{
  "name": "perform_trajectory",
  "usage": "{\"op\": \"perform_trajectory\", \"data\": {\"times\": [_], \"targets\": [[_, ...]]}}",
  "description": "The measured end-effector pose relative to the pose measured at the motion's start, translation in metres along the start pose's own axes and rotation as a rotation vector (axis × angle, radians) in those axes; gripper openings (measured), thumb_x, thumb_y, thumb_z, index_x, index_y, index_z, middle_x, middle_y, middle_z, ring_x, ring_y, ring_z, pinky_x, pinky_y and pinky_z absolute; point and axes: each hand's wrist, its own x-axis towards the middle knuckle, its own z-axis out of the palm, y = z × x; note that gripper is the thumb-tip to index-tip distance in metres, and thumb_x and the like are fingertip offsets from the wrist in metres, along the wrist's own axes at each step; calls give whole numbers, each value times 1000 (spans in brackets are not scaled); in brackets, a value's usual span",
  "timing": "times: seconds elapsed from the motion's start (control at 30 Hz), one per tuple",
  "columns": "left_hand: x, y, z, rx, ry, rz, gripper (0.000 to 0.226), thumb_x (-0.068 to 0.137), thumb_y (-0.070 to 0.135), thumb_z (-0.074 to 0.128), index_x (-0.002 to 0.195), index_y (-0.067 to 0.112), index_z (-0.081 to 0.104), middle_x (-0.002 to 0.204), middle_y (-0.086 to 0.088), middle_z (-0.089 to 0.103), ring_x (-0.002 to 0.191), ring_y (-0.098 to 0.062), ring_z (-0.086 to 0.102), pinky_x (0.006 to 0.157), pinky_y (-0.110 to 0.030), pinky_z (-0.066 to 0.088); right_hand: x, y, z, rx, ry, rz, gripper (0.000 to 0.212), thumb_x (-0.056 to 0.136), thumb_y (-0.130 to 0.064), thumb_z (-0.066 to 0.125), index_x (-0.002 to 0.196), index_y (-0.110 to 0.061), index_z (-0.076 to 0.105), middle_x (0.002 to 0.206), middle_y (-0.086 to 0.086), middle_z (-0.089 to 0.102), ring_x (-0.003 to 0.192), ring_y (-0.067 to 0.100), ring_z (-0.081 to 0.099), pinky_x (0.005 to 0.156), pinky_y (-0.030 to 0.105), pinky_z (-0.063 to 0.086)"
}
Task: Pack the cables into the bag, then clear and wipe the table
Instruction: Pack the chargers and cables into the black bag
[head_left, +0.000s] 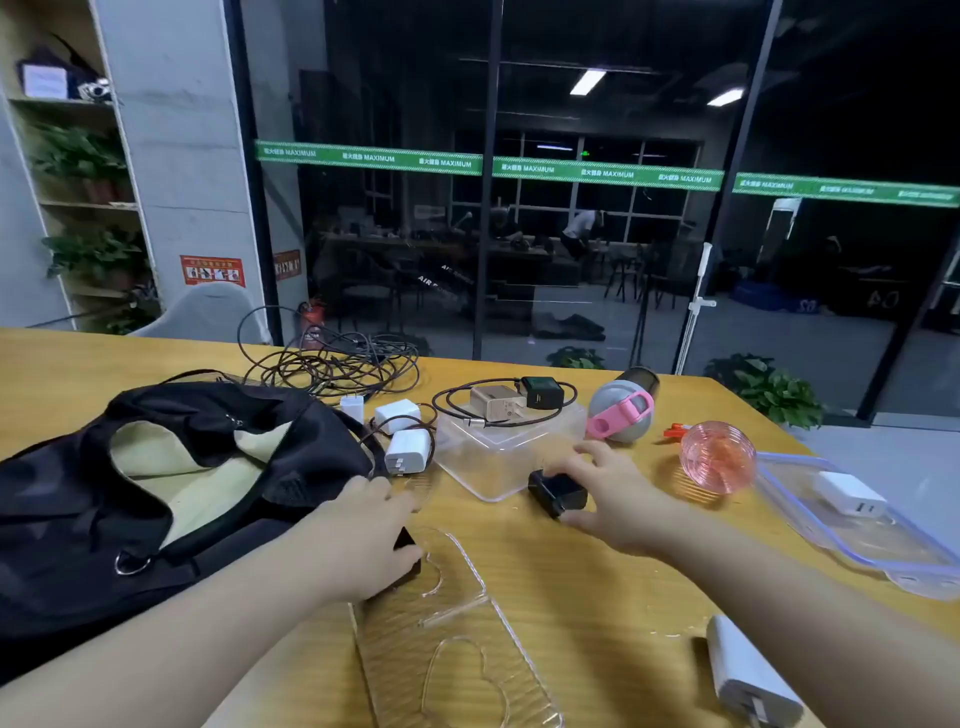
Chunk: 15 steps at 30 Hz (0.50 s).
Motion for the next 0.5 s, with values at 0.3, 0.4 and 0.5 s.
{"op": "perform_trajectory", "data": {"times": [0.3,0.4,0.5], "targets": [[6,-13,4,-10,-81,-8,48,87,49,49,130,33,37,114,7,47,105,-13,49,89,-29,44,31,1,18,-55,-177,10,67,82,-6,50,141,-31,32,149,-4,26,129,24,30,102,31,33],[6,-14,4,-38,-85,16,49,86,47,51,132,35,35,113,8,46,103,-11,51,88,-26,44,38,1,21,-85,-176,14,68,83,-6,51,143,-32,31,145,-2,28,129,25,32,102,33,37],[6,-16,4,-55,-87,35,52,86,44,53,133,36,33,108,11,42,98,-8,47,86,-22,41,45,2,21,-156,-187,7,68,85,-7,51,144,-33,30,141,0,27,126,27,35,100,36,41]]}}
